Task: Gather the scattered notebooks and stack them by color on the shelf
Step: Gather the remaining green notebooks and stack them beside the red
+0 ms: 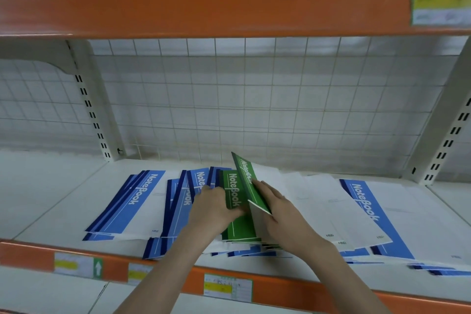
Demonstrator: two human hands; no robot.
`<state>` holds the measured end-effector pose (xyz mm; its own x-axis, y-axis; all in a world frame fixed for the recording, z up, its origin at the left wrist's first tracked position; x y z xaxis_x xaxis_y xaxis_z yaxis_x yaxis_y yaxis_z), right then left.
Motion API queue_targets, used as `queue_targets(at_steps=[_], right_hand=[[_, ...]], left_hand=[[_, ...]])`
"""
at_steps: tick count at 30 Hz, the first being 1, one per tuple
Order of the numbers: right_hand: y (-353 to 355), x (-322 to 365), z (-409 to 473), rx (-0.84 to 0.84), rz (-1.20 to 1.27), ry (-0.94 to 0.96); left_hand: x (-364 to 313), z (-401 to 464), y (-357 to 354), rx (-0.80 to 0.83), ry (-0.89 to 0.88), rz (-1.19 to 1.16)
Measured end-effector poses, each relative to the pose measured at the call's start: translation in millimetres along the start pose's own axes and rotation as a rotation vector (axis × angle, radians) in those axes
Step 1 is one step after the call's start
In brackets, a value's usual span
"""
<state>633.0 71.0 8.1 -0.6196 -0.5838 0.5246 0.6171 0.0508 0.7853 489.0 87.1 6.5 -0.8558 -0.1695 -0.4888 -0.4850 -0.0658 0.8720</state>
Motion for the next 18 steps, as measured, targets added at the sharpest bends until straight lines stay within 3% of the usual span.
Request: queue_targets(at_steps=[8, 11, 15, 17, 18], right_hand=[[-1.8, 3.6, -9.3, 0.012, -0.046, 0.023], [-8.6, 3.1, -12.0, 0.094, -0.077, 0.001], [-5.6, 3.0, -10.7, 0.060, -0.082, -0.016], [2.8, 0.3, -9.3, -0.014, -0.043, -0.032], [5.6, -2.1, -9.3, -0.033, -0.028, -0.051]], left_hand=[[-8.3, 4.6, -2.4, -0.065, -0.005, -0.158], [-11.0, 10.3, -0.4, -0.013, -0.003, -0.442], [-19.3, 7.8, -10.7, 0.250, 0.124, -0.987], [-22.0, 5.9, -10.1, 0.281, 0.112, -1.071], [-20.7, 5.3, -5.7, 0.228, 0.068, -0.978]])
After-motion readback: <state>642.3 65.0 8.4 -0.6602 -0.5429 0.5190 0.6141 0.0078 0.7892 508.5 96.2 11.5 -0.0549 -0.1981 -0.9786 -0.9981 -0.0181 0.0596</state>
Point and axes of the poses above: each hand's wrist, its own z-axis towards the middle knuckle, its own y-axis out of the back of the hand, x = y × z, the point moved 8 cm from there along z, towards the middle knuckle, and after that the axes turned 9 degrees about y, right-handed, at the moved point
